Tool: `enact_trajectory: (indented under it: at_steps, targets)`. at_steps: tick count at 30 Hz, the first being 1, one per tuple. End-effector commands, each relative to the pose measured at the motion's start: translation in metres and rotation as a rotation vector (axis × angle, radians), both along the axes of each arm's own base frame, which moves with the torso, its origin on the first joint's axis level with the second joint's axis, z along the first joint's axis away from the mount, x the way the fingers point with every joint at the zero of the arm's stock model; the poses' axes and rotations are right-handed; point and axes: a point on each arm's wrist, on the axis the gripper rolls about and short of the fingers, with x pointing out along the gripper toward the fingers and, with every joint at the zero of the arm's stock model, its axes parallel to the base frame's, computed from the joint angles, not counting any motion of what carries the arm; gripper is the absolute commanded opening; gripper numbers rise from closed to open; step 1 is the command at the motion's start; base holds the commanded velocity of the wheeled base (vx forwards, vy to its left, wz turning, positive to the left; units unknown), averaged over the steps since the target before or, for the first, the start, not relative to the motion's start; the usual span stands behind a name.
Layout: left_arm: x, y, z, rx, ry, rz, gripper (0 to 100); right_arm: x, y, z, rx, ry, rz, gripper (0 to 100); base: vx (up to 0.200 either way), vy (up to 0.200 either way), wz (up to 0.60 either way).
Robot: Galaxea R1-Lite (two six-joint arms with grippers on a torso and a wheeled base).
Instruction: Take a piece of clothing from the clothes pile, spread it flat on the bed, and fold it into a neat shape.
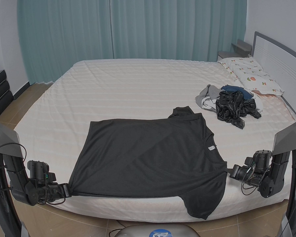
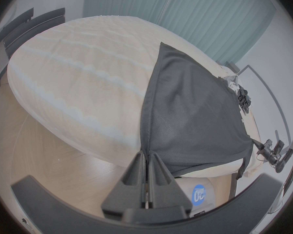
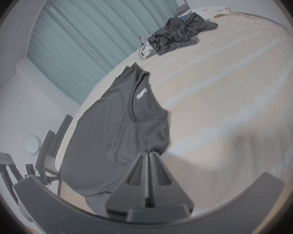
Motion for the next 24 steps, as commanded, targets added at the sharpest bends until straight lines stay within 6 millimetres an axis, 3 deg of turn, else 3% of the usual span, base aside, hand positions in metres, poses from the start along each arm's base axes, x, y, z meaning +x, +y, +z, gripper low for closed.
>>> enact_trajectory:
  at_steps: [1, 9, 10, 16, 19, 24]
  targets:
    - [0.004, -0.013, 0.004, -0.04, -0.03, -0.001, 0, 0.02, -0.003, 0.007, -0.003, -0.056, -0.005, 0, 0.0, 0.0, 0.0]
    - [0.006, -0.019, 0.004, -0.065, -0.05, 0.012, 0, 0.043, 0.005, 0.013, -0.003, -0.037, 0.03, 0, 0.0, 0.0, 0.0]
    - [0.006, -0.019, 0.004, -0.066, -0.05, 0.013, 0, 0.049, 0.007, 0.014, -0.003, -0.049, 0.034, 100, 0.0, 0.0, 0.0]
    - [0.011, -0.018, 0.0, -0.068, -0.05, 0.021, 0, 0.066, 0.006, 0.017, -0.003, -0.106, 0.023, 100, 0.0, 0.0, 0.0]
    - [0.014, -0.018, 0.0, -0.085, -0.052, 0.042, 0, 0.062, 0.006, 0.014, -0.004, -0.086, 0.022, 100, 0.0, 0.0, 0.0]
    - [0.016, -0.016, 0.0, -0.094, -0.056, 0.058, 0, 0.038, -0.003, 0.02, 0.013, -0.077, 0.009, 100, 0.0, 0.0, 0.0]
